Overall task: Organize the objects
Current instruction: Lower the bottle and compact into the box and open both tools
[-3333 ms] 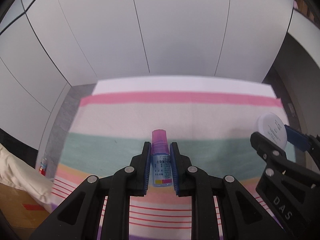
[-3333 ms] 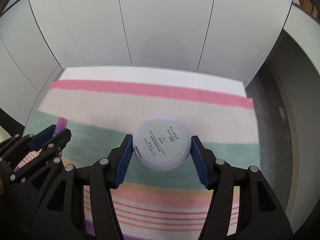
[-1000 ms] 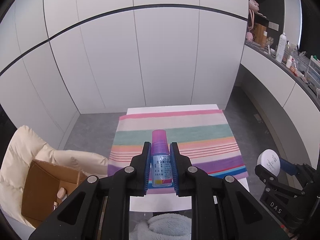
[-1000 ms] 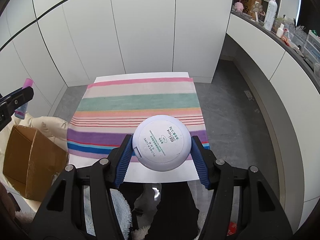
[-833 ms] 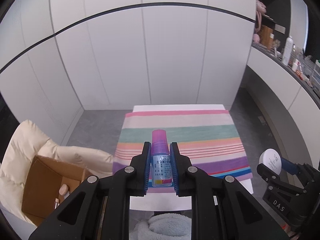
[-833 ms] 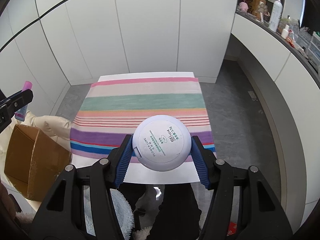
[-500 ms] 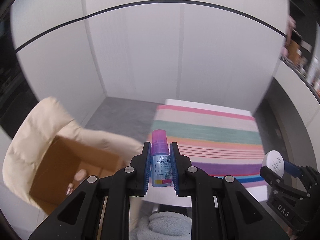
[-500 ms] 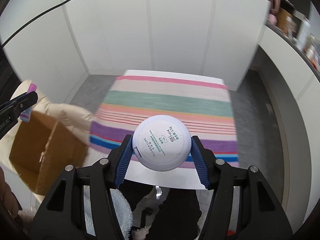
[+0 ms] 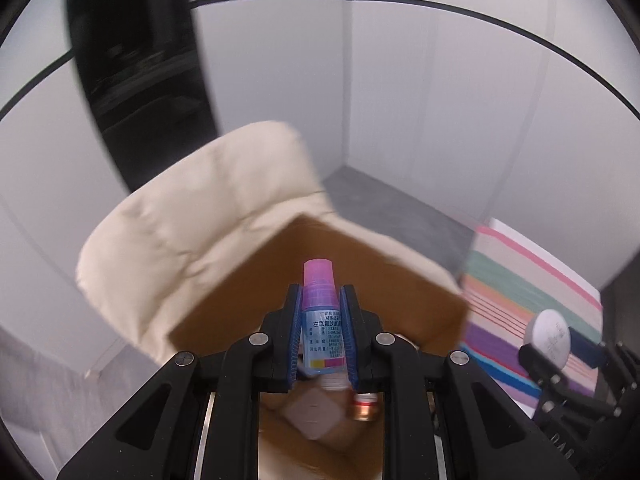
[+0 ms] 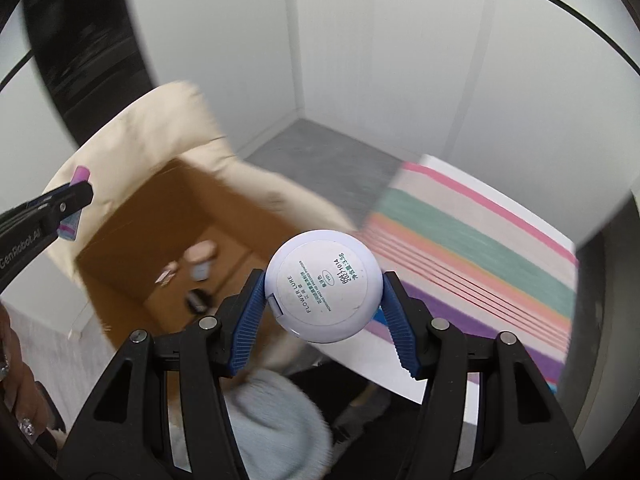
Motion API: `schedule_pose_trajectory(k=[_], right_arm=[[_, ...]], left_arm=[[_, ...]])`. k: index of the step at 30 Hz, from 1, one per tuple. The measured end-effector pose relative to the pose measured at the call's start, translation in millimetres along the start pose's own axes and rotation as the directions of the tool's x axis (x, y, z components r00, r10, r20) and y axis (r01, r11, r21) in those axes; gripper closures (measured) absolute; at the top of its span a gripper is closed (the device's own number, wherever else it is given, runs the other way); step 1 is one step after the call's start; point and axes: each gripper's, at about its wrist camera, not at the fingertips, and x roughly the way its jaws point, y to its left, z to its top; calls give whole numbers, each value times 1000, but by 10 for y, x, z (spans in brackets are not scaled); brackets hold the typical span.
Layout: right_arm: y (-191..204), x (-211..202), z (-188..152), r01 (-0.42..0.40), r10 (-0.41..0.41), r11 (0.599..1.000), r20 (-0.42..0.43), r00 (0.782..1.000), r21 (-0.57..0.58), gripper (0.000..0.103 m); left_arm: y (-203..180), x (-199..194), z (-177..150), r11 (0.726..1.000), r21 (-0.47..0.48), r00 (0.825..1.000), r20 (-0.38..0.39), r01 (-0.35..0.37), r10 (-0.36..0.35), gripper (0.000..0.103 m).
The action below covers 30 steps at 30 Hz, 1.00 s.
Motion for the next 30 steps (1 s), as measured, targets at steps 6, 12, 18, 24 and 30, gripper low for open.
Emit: schedule_pose_trajectory(k=[6,12,18,24,30], right_arm=[[796,258,104,-87,83,987,-40,996,-135,43],[1048,403,111,-122,112,976,-66,992,-179,43],[979,409,132,-134,127,979,-51,991,-153,4],[878,326,127,-113,108,984,-45,993,-135,4],[650,209,150,-71,68,995,-45,997,-77,4]], left_arm=[[461,186,12,992,-123,999,-33,-34,30,84],[482,316,9,983,-183,999,-46,-21,12,34],[496,287,25,980,-192,997,-66,-59,47,0],[414,202,26,985,-167,999,-14,47,-50,0],[244,383,109,961,-155,964,-102,229,-246,0]])
